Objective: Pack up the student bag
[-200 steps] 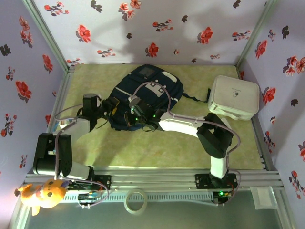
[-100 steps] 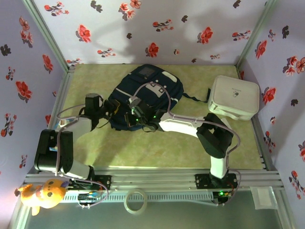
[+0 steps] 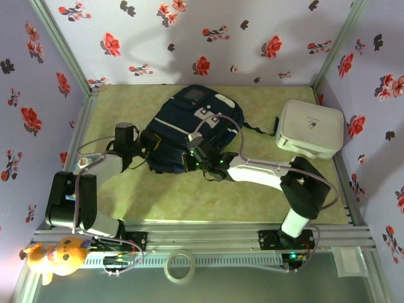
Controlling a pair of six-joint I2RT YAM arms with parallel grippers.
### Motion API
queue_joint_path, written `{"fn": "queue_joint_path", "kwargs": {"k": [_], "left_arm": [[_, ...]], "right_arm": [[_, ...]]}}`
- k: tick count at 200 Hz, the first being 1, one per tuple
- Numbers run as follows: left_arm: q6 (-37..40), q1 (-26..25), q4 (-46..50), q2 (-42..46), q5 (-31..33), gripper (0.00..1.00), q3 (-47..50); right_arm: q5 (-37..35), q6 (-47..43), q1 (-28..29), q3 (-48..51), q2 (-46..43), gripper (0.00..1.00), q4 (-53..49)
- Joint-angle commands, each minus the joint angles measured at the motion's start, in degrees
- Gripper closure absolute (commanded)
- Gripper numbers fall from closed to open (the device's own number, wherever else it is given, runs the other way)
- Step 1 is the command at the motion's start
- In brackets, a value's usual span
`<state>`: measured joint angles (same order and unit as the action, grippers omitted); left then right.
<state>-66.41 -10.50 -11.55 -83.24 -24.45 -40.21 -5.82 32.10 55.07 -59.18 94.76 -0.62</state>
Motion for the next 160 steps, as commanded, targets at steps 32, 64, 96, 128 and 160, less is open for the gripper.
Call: {"fn": "queue_joint_path", "kwargs": {"k": [32,64,96,128,160], "left_arm": [[6.5,1.6,5.6,4.4,2.9,1.0,-3.2],[8.3,1.8,8.0,5.3,2.7,1.0,-3.6],[10.0,2.6,10.2,5.7,1.7,1.0,-3.7],[12.0,4.2,11.8,5.1,-2.1,1.0,-4.3],[14.3,4.7,14.4,4.3,-3.8,1.0,-6.5]], "right_arm": [[-8.0,0.1,-4.7,4.2,-6.1,0.95,-7.6],[-7.3,-3.4,-7.6,2.1,-6.0,0.95,-10.4],[-6.0,-4.9,-11.3,0.3,-4.8,0.94,-12.3],[-7.5,-1.1,-16.4,-3.6,-2.2,0.93,-18.1],[-6.3,1.7,-20.1,-6.9,1.1,0.91,-21.4]]}}
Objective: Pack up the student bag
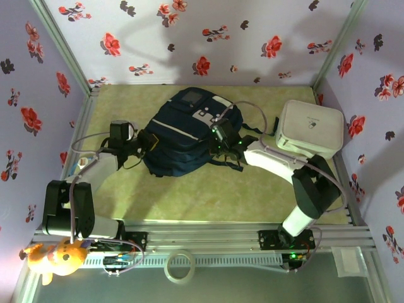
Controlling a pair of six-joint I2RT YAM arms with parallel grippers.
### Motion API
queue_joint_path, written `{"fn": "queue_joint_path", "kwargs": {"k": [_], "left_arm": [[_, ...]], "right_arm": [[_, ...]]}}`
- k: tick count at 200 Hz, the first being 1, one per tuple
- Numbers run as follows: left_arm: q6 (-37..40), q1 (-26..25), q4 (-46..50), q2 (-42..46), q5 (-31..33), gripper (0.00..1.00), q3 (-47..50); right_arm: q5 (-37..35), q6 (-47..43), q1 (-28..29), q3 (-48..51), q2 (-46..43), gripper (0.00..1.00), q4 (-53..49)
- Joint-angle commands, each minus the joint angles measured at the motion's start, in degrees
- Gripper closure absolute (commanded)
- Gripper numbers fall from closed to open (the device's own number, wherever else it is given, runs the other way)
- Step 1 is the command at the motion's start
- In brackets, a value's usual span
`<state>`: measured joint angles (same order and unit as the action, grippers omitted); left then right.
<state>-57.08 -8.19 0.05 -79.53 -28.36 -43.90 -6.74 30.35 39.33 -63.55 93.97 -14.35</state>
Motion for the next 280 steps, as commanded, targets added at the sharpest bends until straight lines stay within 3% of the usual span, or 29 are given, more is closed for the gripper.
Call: {"fn": "queue_joint_path", "kwargs": {"k": [1,40,77,91,123,169,280], "left_arm": [[4.9,2.4,2.8,0.6,0.1,1.0,-2.8],[4.1,2.4,1.1,-0.1,-0.9,1.0,-2.5],[2.8,2.4,-0.8,-0.8,-2.4,1.0,-2.0],[2.8,2.3,-0.8,-0.7,-2.5,1.0,-2.0],[1.8,2.2,-1.9,-0.8,-2.7,1.0,-1.7],[0.0,2.0,-4.1,-1.4,-2.8,1.0,-1.1],[-1.9,1.4,-6.0,-1.6,-3.4,1.0,-0.2]], "right_arm": [[-5.4,3.6,-4.4,-2.6,2.1,0.91,-7.7],[-7.7,6.8,-6.2,-5.2,3.7,0.88,-10.6],[-4.5,6.9,-6.3,-5.9,3.6,0.83,-10.8],[-2.6,6.3,-6.3,-4.9,2.1,0.77,-9.5],[6.8,3.7,-6.2,0.5,-3.4,0.5,-1.3],[16.1,1.9,-4.3,1.4,-4.0,0.32,6.5],[18.1,1.4,-1.0,-10.3,9.2,0.19,6.7]]}}
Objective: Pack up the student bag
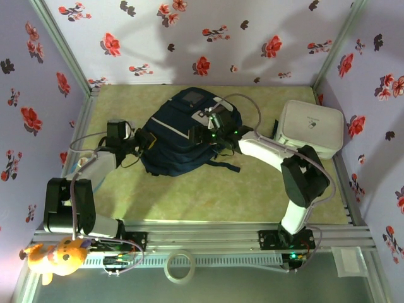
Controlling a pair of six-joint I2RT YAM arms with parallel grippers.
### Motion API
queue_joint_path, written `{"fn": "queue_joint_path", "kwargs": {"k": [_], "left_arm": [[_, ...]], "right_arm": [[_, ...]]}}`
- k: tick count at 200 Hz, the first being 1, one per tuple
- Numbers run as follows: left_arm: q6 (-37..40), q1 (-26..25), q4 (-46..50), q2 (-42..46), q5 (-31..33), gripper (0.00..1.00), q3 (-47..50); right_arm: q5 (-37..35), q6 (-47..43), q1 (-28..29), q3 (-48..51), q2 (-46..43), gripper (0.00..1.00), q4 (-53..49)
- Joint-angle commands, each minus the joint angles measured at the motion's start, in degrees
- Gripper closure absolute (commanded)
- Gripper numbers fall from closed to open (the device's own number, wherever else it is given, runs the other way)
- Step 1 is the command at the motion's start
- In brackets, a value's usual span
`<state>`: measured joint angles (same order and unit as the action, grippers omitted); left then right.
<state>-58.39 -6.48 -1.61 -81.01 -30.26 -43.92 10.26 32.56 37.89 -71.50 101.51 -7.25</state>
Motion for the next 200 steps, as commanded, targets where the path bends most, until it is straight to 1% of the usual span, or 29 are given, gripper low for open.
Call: {"fn": "queue_joint_path", "kwargs": {"k": [1,14,26,66,85,111,128,156,200], "left_arm": [[-0.6,-0.3,-4.3,-0.1,-1.5,1.0,-0.1],[-0.7,-0.5,-4.7,-0.4,-1.6,1.0,-0.3],[-0.9,-0.6,-5.1,-0.8,-1.9,1.0,-0.4],[-1.6,-1.2,-6.3,-2.3,-2.4,1.0,-0.8],[-1.6,-1.3,-6.6,-2.5,-2.5,1.0,-0.7],[-1.7,-1.4,-6.8,-2.6,-2.5,1.0,-0.7],[-1.7,-1.4,-6.8,-2.5,-2.5,1.0,-0.9],[-1.8,-1.4,-6.8,-2.3,-2.4,1.0,-1.2],[-1.8,-1.4,-6.4,-1.8,-2.5,1.0,-1.2]], "right_arm": [[1.1,-0.8,0.5,-2.3,1.7,0.19,-0.5],[0.0,-0.7,1.1,-2.1,1.9,0.18,-1.3],[0.6,-0.7,1.6,-1.9,2.2,0.17,-1.5],[9.7,-3.0,3.4,-0.4,1.9,0.16,-1.5],[11.8,-5.0,4.1,2.0,-0.1,0.16,-1.3],[13.7,-7.8,4.4,5.0,-2.6,0.18,-1.3],[14.9,-9.4,4.6,5.7,-3.4,0.22,-1.5],[14.1,-11.6,4.7,5.4,-4.3,0.31,-2.2],[4.8,-14.3,4.8,3.6,-4.4,0.47,-6.0]]}}
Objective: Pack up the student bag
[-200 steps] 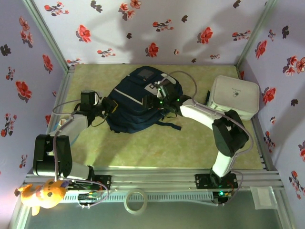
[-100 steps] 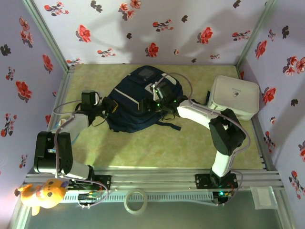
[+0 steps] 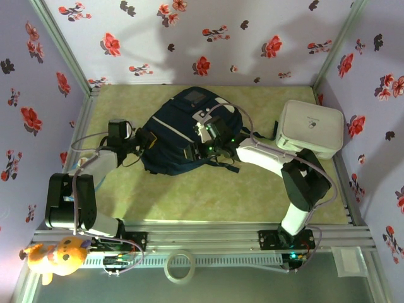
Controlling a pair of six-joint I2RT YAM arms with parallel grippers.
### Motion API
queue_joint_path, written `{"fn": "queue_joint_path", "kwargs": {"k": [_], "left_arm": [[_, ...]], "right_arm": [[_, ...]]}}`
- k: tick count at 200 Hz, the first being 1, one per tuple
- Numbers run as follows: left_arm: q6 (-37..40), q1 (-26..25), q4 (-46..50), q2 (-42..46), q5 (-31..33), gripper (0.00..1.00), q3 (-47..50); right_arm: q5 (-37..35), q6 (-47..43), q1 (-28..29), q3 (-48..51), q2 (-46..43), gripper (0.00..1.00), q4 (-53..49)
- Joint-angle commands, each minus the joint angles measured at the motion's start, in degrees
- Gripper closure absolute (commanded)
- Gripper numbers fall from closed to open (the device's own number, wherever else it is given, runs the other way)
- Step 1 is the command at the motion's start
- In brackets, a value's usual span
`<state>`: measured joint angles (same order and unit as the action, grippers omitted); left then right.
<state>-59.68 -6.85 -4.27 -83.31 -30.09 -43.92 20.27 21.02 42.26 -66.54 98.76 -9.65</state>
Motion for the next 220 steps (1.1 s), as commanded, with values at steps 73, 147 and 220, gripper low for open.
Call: {"fn": "queue_joint_path", "kwargs": {"k": [73,147,220], "left_arm": [[-0.3,-1.1,-3.5,0.4,-2.6,1.0,-1.5],[-0.4,-1.1,-3.8,0.2,-2.7,1.0,-1.4],[-3.6,-2.8,-8.1,0.3,0.2,1.0,0.9]], "right_arm": [[-10.0,-2.6,0.6,-1.6,-1.7,0.68,-3.9],[-8.2,-4.1,1.5,-1.0,-2.2,0.9,-3.8],[-12.1,-10.6,9.8,-0.1,-4.2,0.92,-3.8]]}}
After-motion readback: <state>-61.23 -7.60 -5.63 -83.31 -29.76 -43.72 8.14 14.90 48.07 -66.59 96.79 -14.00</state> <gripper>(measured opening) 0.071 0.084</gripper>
